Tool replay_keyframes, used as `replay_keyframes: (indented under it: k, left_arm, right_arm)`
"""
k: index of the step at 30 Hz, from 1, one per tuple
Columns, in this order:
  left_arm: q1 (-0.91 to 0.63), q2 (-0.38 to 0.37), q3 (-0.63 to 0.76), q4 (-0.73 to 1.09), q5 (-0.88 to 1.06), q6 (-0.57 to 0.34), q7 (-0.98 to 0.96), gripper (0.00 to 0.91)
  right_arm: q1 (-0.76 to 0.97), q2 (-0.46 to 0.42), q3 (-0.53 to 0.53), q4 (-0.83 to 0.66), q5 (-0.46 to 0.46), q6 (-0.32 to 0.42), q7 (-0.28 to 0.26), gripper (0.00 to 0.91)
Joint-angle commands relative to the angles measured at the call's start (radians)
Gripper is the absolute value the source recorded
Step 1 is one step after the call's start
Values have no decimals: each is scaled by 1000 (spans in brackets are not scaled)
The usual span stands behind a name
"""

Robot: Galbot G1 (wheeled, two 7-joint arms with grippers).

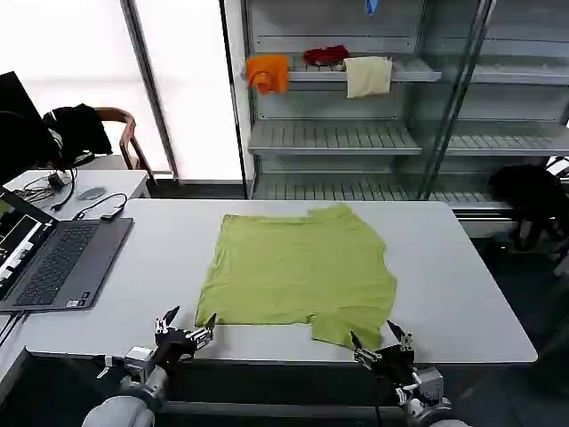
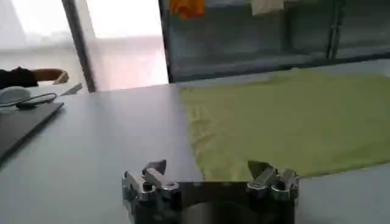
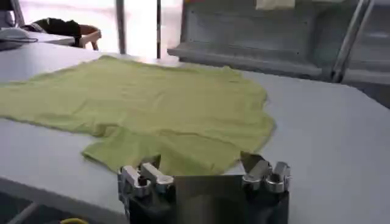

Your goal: Fold and organize the clothes.

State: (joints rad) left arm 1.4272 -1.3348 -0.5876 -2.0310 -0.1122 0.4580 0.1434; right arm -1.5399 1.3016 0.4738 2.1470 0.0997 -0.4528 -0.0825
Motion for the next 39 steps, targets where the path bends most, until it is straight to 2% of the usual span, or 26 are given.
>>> replay_keyframes:
  k: [1, 17, 21, 26, 33, 39]
  left_arm:
    - [18, -1, 4, 1, 12, 2, 1, 20]
    - [14, -3, 9, 9, 7, 10, 26, 0]
    - [8, -5, 11, 7, -6, -2, 26, 0]
    - [-24, -13, 3, -15, -84, -24, -3, 0]
    - [-123, -13, 11, -17, -115, -17, -9, 0]
    - [-232, -12, 25, 64, -95, -2, -14, 0]
  right_arm:
    - [-4, 1, -6, -11, -7, 5, -5, 0]
    - [1, 7, -20, -21, -37, 20, -15, 0]
    - [4, 15, -18, -13, -25, 36, -11, 0]
    - [34, 35, 4, 16, 34, 44, 4, 0]
    - [162, 81, 7, 25, 34, -26, 16, 0]
    - [366, 121, -19, -92, 25, -86, 26, 0]
